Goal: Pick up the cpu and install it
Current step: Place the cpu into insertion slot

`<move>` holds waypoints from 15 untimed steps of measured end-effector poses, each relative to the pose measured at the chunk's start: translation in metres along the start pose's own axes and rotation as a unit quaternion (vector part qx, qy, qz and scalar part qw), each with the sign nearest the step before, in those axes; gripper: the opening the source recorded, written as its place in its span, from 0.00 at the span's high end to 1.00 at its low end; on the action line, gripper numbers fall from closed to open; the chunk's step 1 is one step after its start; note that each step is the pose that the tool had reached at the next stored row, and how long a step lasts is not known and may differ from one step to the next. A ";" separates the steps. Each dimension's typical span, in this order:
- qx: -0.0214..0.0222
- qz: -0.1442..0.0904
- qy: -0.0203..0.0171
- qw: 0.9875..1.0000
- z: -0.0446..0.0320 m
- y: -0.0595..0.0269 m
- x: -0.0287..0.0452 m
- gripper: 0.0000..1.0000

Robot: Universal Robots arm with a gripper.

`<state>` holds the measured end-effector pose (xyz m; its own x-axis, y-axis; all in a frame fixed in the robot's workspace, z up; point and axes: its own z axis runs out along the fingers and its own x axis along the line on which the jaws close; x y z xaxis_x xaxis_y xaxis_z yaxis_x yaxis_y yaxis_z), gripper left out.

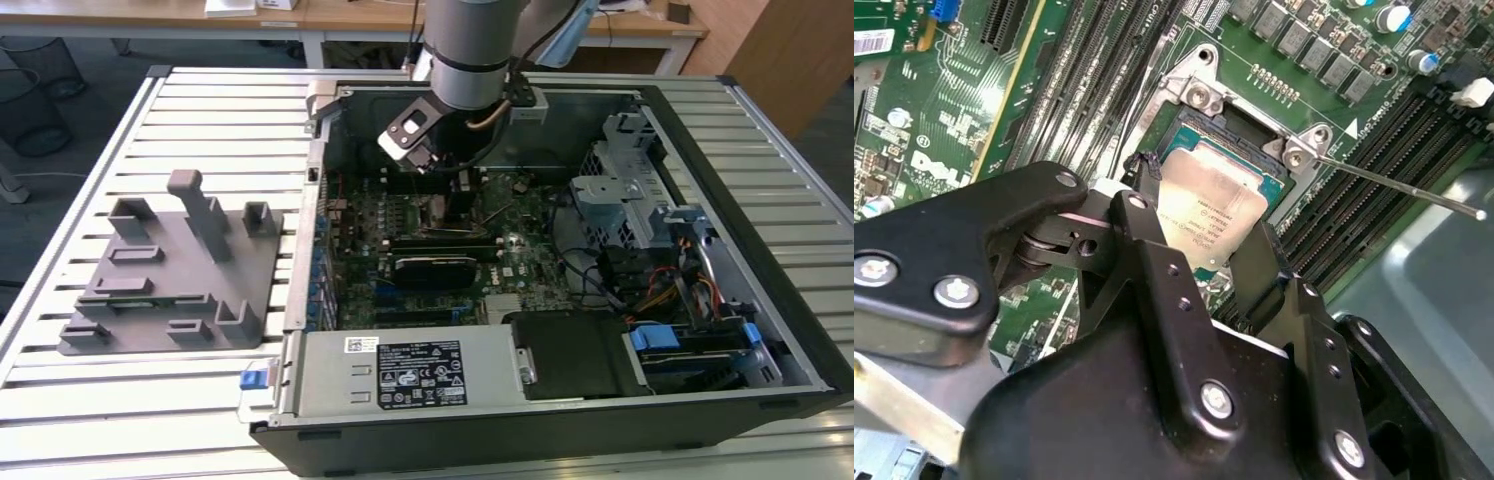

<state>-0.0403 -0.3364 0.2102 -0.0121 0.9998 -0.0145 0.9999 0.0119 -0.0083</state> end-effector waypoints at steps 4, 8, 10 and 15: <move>0.000 0.000 0.000 1.000 0.0052 0.0000 0.0010 0.47; 0.000 0.000 0.000 1.000 0.0091 0.0001 0.0014 0.47; 0.000 0.000 0.000 1.000 0.0111 0.0001 0.0014 0.47; 0.000 0.000 0.000 1.000 0.0141 0.0001 0.0014 0.47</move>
<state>-0.0403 -0.3351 0.1961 -0.0124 0.9998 -0.0145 0.9999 0.0123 -0.0083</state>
